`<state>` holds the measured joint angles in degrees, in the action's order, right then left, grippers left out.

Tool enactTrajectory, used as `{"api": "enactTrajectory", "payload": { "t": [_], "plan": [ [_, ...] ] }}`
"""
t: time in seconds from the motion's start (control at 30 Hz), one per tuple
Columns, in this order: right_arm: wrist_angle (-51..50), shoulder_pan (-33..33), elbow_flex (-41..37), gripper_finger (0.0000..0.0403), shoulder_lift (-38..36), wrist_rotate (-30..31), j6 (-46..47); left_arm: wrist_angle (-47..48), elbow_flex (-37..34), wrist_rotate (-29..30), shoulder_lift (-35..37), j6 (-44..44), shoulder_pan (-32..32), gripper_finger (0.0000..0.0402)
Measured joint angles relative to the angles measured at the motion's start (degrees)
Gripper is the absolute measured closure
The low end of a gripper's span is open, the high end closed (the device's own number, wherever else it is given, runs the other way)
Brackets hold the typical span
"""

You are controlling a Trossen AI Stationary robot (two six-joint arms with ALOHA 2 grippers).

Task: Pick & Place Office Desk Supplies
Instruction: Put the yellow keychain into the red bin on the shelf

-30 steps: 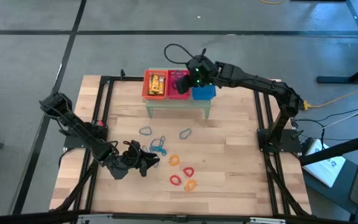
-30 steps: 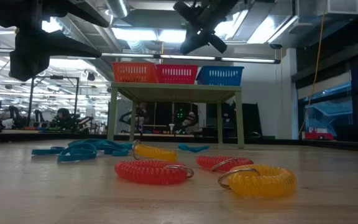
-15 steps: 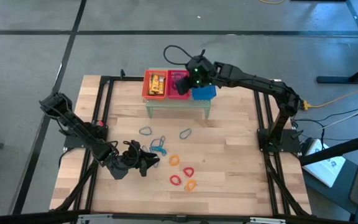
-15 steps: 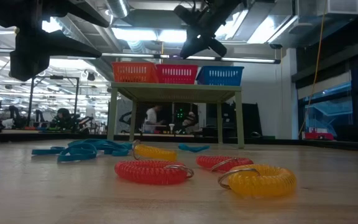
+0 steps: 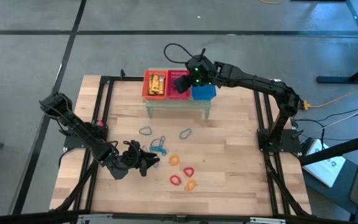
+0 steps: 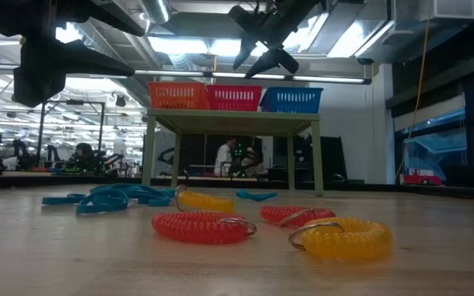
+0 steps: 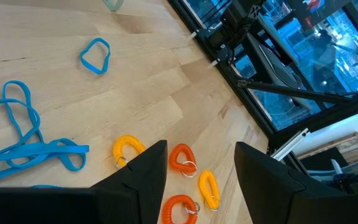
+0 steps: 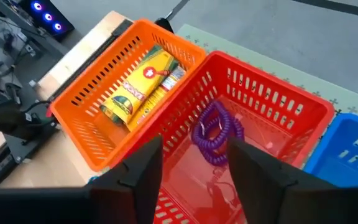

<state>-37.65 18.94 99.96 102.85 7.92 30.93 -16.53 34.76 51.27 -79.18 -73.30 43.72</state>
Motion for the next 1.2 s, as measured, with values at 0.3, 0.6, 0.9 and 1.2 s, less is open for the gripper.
{"api": "enactTrajectory", "payload": {
  "t": [0.3,0.6,0.9,1.2],
  "plan": [
    [2.75,-1.89,0.00,0.0211,0.00,-7.68,6.79,0.00,0.00,0.15,0.00,-0.02,0.00,0.0219],
    [5.97,-15.67,0.00,0.0211,-0.02,-16.89,4.93,-11.33,0.00,-2.89,-0.02,10.88,-0.48,0.0219],
    [12.41,-29.06,1.98,0.0211,-0.02,-14.26,8.47,13.31,11.53,-15.73,-0.04,16.62,-6.34,0.0219],
    [13.81,-35.78,11.90,0.0210,-0.12,-6.14,9.09,30.76,16.87,-23.53,-0.67,20.20,-12.55,0.0219]
  ]
}}
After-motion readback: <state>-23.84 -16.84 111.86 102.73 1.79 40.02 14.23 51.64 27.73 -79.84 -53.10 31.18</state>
